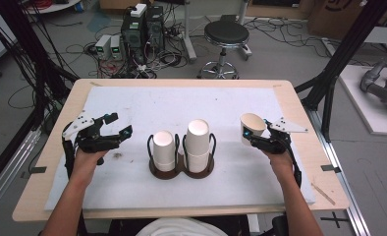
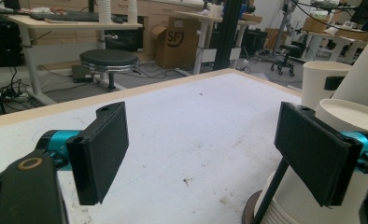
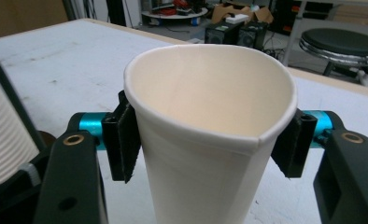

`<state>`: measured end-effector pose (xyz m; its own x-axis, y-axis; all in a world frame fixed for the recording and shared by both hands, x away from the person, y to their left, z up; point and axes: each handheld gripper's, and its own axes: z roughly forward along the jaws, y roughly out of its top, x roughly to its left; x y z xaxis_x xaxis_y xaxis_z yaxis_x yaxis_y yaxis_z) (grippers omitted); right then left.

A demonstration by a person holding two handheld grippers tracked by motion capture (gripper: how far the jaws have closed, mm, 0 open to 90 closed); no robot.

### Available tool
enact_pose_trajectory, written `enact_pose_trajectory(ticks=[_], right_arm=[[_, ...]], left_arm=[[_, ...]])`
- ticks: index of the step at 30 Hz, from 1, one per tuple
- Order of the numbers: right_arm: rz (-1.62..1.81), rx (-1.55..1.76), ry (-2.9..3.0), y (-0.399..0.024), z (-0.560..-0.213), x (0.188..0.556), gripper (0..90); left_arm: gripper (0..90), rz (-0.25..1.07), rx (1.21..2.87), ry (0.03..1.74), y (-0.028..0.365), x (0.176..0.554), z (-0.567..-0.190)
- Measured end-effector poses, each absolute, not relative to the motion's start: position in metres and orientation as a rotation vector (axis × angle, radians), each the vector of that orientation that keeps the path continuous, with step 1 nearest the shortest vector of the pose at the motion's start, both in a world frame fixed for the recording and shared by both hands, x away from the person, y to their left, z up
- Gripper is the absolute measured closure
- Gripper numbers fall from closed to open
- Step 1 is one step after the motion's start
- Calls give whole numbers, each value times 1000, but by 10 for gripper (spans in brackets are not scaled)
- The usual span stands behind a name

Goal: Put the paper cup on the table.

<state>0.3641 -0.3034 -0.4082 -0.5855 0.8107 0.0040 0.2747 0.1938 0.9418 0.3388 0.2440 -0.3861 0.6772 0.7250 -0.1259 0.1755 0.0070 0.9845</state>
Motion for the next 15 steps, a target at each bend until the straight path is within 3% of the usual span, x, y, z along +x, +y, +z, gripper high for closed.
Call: enact_pose_trajectory(ticks=[15], right_arm=[[1315,1101,2045,-304,-430,383,351]], left_arm=[[178,497,1551,776,243,340,-388]])
